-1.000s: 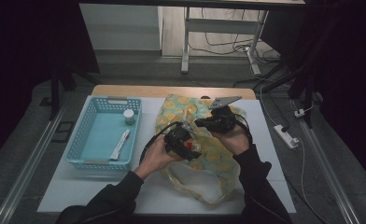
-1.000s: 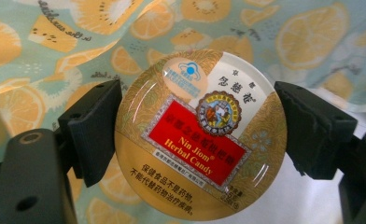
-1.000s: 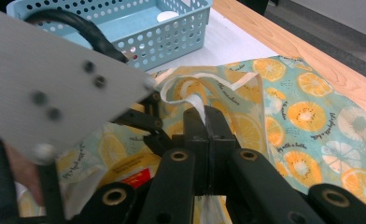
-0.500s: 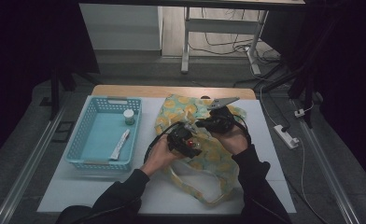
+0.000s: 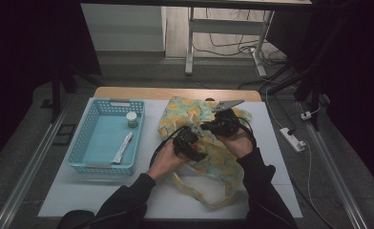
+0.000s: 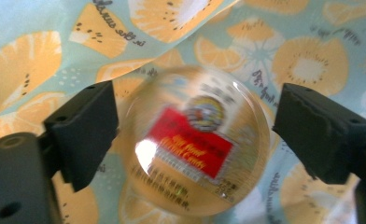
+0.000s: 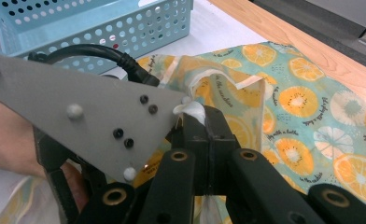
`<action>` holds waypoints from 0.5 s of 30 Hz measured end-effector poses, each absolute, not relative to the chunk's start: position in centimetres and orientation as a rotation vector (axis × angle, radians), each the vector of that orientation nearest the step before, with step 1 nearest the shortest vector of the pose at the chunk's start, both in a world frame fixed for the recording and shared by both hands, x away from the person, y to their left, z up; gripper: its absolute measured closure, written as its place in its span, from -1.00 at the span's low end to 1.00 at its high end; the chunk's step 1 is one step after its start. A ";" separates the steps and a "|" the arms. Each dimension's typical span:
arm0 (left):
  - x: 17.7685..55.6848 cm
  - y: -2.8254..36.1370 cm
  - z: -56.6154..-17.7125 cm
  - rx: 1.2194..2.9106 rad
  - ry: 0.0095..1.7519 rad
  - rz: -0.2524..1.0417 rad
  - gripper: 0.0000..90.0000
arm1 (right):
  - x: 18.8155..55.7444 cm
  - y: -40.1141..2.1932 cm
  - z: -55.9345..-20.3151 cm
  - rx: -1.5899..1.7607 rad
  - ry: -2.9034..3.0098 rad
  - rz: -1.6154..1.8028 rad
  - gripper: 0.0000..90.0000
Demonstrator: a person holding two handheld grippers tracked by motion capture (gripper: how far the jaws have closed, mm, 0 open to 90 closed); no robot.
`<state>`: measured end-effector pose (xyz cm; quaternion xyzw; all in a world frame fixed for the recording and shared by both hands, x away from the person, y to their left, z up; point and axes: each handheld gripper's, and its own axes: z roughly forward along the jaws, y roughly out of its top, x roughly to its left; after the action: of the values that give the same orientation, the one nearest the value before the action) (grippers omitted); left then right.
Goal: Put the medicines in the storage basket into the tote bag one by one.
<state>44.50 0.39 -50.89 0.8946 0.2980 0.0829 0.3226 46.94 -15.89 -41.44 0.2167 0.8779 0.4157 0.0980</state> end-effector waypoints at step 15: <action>42.5 1.5 -48.4 2.279 0.722 0.118 -0.86 | 46.8 -15.8 -41.4 0.634 2.610 1.244 0.98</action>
<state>42.48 1.52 -48.37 0.8863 0.2806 0.0458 0.3655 46.84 -15.82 -41.45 0.2133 0.8781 0.4185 0.0908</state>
